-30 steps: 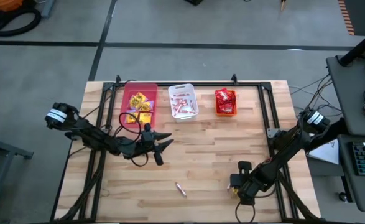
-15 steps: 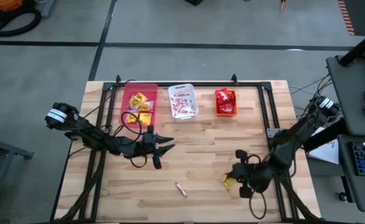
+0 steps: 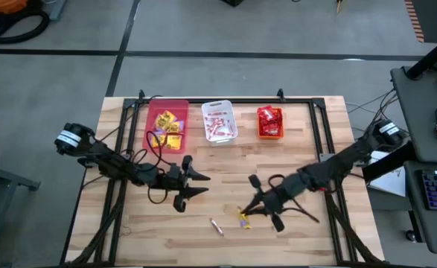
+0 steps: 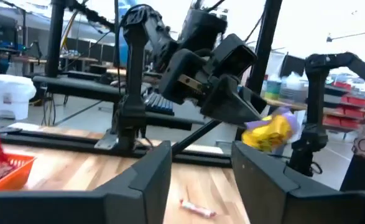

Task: Sort candy
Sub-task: Put the yellow candy into the pink bin, then put the white candy into the white bin

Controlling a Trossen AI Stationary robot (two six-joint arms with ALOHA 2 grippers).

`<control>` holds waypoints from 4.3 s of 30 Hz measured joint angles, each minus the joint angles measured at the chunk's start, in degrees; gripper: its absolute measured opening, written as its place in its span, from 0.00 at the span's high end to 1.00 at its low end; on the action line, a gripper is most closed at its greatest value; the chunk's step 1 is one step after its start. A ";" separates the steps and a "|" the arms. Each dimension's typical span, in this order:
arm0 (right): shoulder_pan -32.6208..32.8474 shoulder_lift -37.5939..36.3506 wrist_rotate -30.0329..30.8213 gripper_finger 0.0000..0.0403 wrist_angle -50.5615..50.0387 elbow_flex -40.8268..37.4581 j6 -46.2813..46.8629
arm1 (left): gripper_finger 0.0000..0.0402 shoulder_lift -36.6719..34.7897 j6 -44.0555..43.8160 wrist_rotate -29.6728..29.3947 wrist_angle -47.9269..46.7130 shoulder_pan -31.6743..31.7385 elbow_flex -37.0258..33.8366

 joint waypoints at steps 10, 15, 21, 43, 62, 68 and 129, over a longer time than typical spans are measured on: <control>-10.07 10.33 -23.97 0.98 20.73 1.08 -8.89 | 0.49 8.52 3.73 4.43 -0.09 -0.12 9.94; -10.83 11.01 -28.02 0.98 21.15 2.74 -9.93 | 0.49 12.43 3.10 8.07 -0.05 -0.12 12.57; -11.04 10.44 -28.19 0.98 21.07 3.20 -13.62 | 0.49 14.66 2.71 14.98 0.07 -0.16 15.42; -13.34 10.36 -27.76 0.98 17.37 3.66 -13.89 | 0.92 19.95 3.48 19.47 -0.07 -0.01 20.93; -13.79 -0.23 4.00 0.71 -6.20 3.66 0.30 | 0.99 -0.40 -8.07 -7.77 -34.37 0.59 11.75; -13.82 -0.38 11.37 0.69 -10.74 3.64 5.55 | 0.99 -12.78 -25.64 -24.66 -80.93 4.04 17.42; -3.44 -0.18 -0.63 0.69 -46.32 6.10 30.26 | 0.68 -15.44 -25.15 -20.16 -91.89 0.50 22.07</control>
